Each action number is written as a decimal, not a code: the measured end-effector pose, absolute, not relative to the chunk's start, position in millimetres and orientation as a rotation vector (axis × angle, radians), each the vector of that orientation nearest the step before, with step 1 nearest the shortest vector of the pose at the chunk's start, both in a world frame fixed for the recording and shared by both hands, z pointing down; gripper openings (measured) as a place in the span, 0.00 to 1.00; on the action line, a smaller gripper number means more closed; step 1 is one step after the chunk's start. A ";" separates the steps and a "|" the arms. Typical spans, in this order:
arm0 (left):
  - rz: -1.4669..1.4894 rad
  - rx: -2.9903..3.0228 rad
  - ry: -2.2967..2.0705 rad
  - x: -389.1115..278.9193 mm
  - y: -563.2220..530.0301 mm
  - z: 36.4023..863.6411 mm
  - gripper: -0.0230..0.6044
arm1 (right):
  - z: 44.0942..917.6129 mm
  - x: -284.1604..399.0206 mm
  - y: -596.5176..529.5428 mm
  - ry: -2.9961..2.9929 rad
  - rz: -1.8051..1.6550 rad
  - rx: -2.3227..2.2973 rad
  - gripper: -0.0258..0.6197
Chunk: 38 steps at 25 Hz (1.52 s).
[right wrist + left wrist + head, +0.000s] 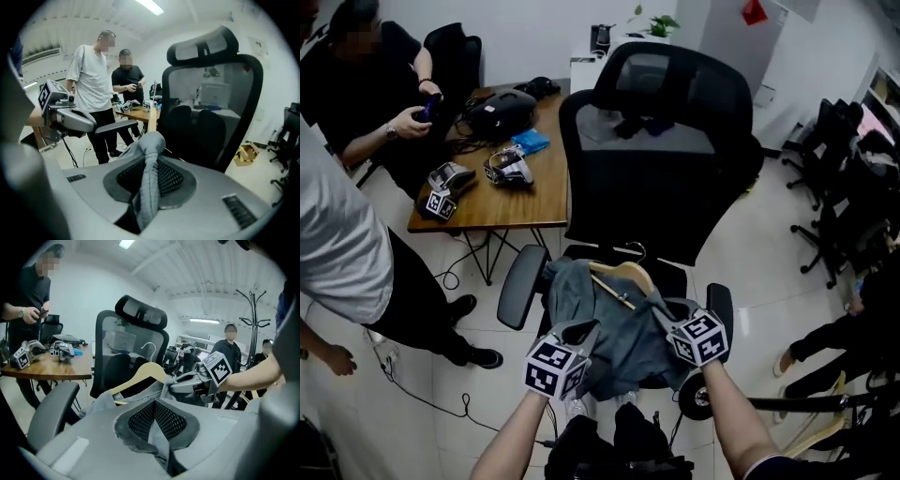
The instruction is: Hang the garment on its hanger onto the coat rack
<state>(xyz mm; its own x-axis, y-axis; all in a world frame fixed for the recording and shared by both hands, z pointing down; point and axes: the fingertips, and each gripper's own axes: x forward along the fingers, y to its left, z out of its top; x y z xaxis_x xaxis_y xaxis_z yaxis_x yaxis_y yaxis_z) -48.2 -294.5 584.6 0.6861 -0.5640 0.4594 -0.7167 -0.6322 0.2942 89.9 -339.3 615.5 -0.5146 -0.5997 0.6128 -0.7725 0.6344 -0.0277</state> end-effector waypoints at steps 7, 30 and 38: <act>0.391 2.595 -0.947 -52.1 -294.8 522.9 0.04 | 512.6 108.5 -316.0 -2.309 0.243 1.265 0.17; 0.115 3.135 -0.533 68.7 -191.8 302.7 0.04 | 235.9 200.6 -87.2 -2.277 -0.135 1.852 0.17; 0.017 3.220 -0.290 116.2 -114.2 262.2 0.04 | 194.0 223.2 21.4 -2.137 -0.162 1.987 0.17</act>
